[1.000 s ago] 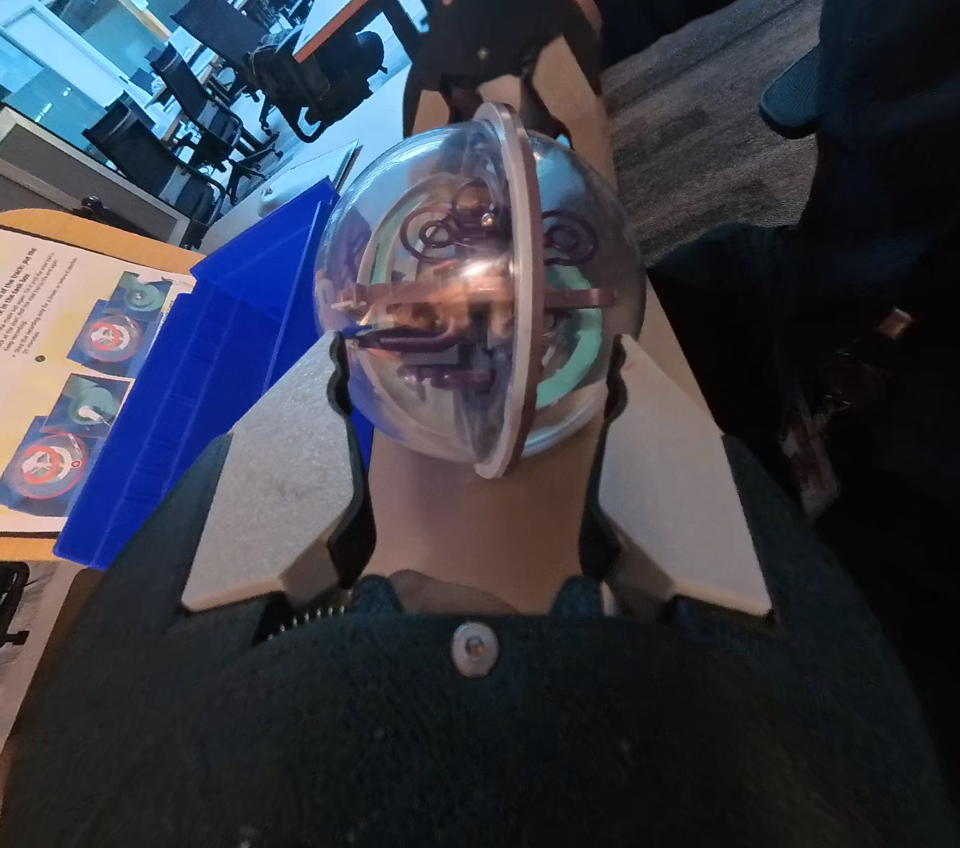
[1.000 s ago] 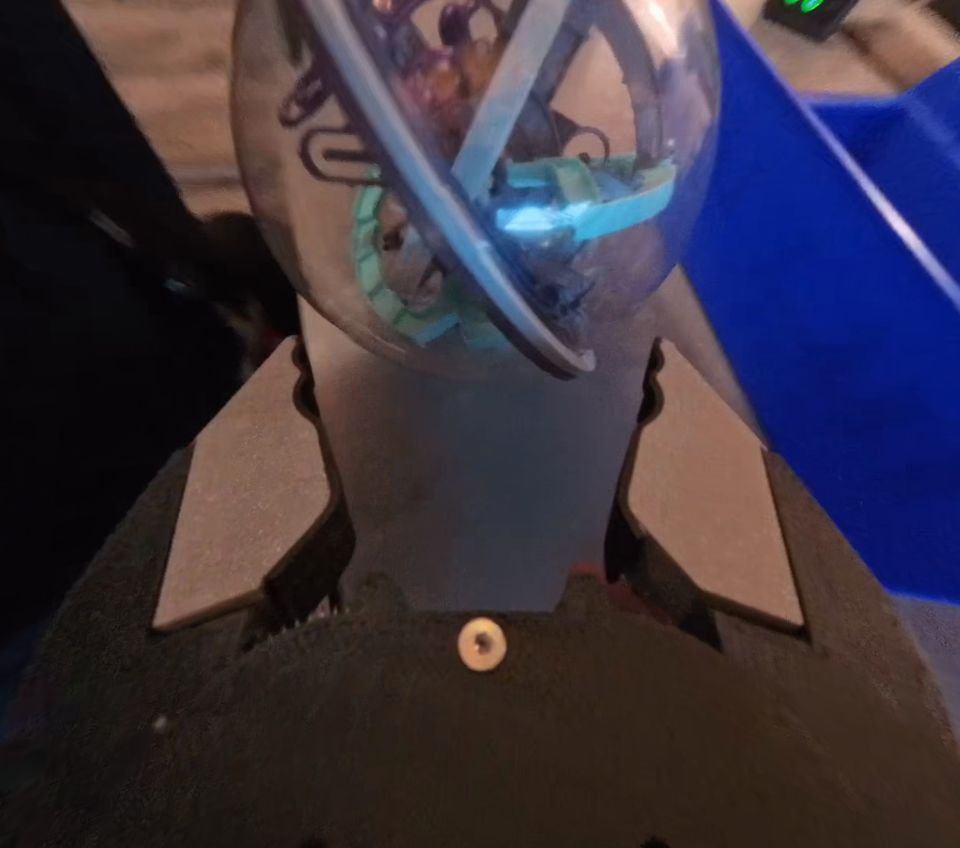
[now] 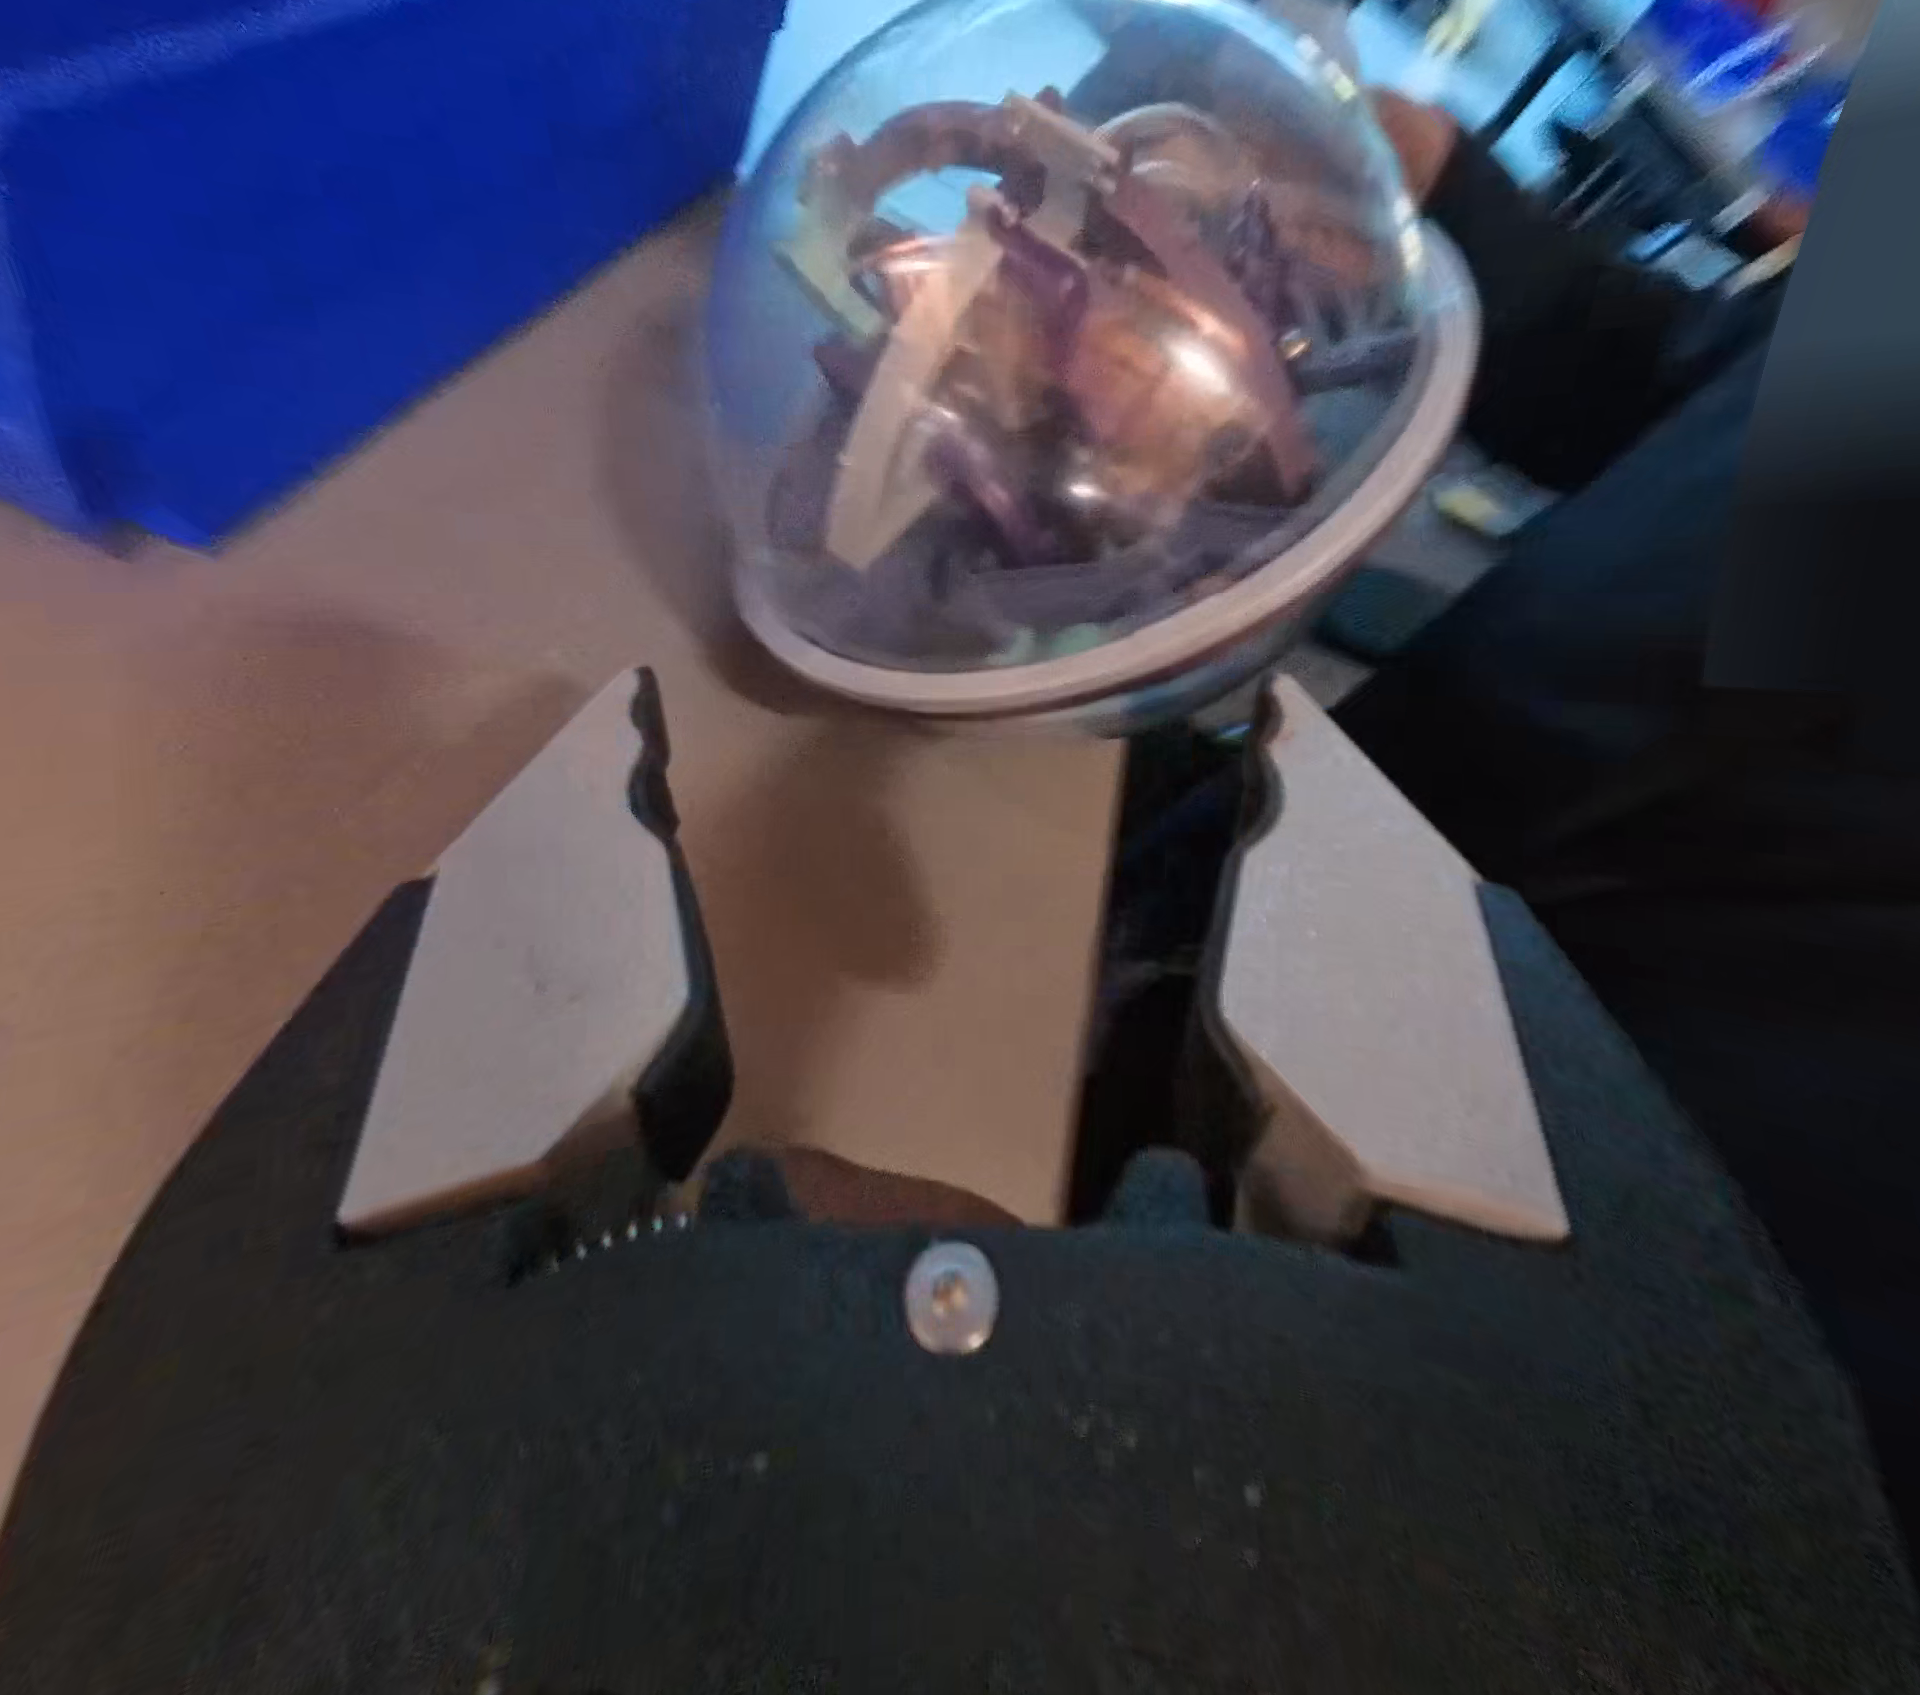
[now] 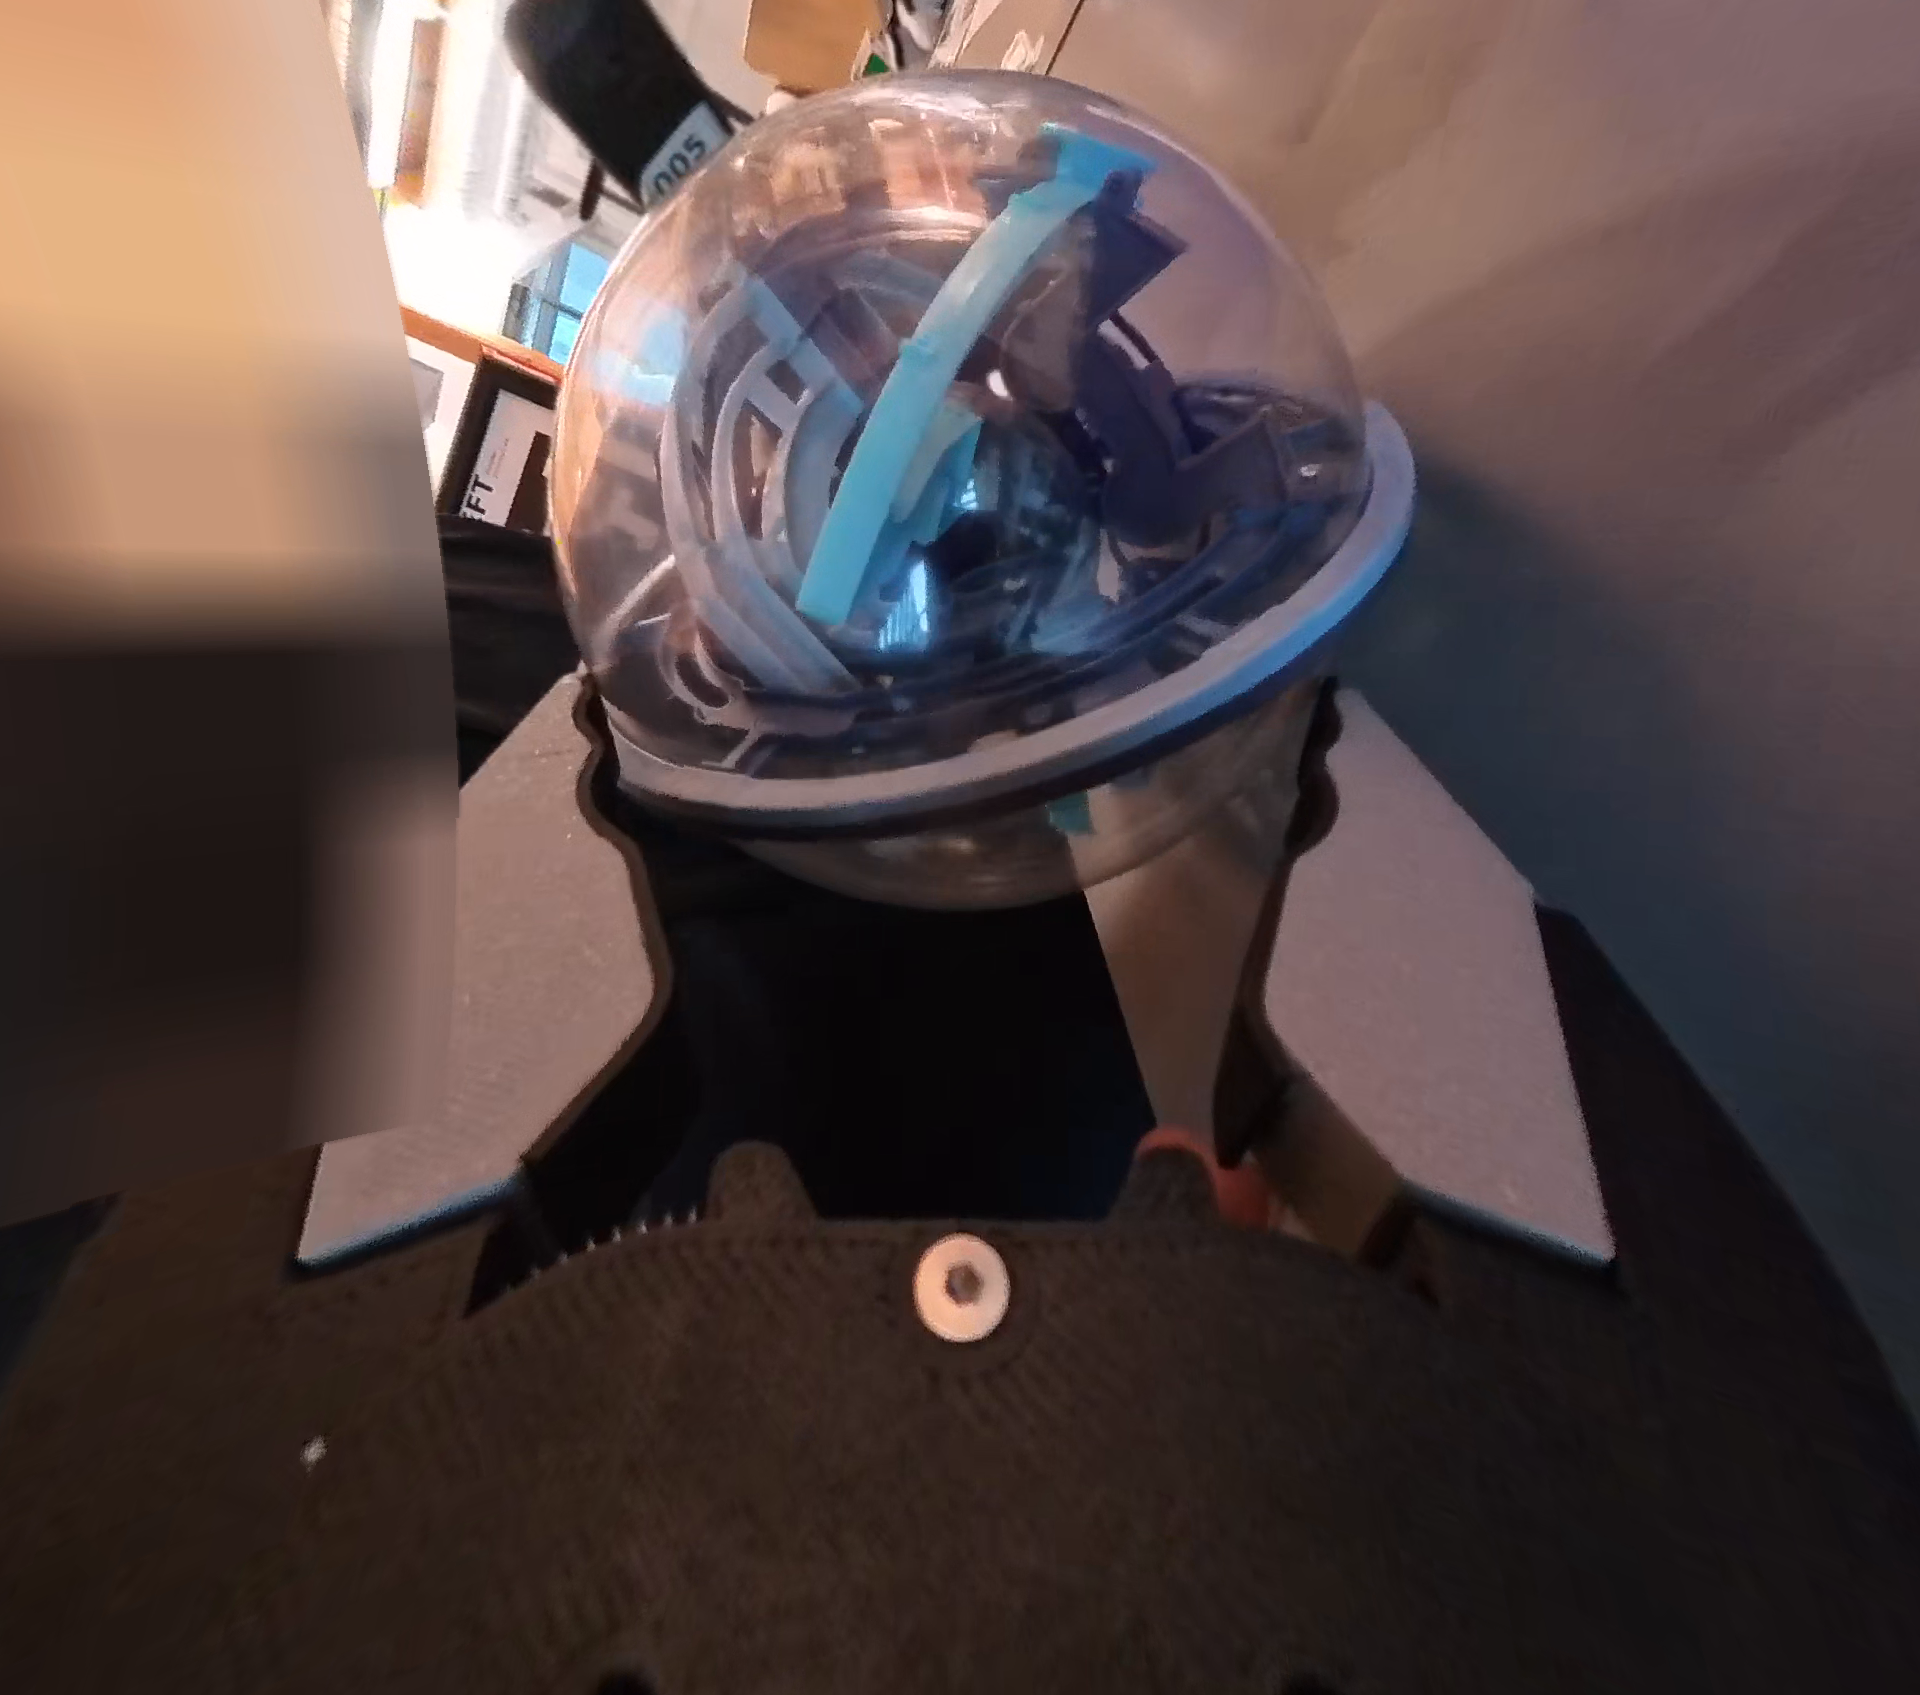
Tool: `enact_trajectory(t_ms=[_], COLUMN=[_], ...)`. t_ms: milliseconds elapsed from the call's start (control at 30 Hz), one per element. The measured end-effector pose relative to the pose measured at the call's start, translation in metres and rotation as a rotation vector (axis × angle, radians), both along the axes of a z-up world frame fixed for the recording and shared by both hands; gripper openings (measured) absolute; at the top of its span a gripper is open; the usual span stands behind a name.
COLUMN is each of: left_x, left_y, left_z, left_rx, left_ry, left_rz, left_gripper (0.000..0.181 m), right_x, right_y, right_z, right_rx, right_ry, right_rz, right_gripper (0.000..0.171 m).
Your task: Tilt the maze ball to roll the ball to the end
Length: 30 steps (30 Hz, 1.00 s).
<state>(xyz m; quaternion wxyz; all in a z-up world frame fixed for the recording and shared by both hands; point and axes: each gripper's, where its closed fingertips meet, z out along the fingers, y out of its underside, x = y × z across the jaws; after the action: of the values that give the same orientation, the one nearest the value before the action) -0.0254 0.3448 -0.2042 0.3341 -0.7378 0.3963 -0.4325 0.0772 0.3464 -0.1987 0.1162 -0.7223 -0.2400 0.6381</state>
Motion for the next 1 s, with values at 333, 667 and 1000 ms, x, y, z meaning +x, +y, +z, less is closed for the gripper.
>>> enact_trajectory(t_ms=[333, 667, 1000], left_x=[0.019, 0.027, 0.032], left_y=[-0.007, 0.004, 0.005], left_z=[0.006, 0.004, 0.002], left_rx=[-0.257, -0.262, -0.144], left_ry=[-0.184, -0.196, -0.125], left_rz=[-0.074, -0.104, -0.114], left_gripper=[0.111, 0.114, 0.117], right_x=[-0.007, -0.013, -0.018], right_y=[-0.006, -0.001, 0.001], right_z=[-0.011, -0.012, -0.015], right_rx=[0.138, 0.343, 0.419], right_ry=[-0.026, -0.044, -0.028], right_rz=[0.032, 0.007, 0.016], right_gripper=[0.127, 0.136, 0.146])
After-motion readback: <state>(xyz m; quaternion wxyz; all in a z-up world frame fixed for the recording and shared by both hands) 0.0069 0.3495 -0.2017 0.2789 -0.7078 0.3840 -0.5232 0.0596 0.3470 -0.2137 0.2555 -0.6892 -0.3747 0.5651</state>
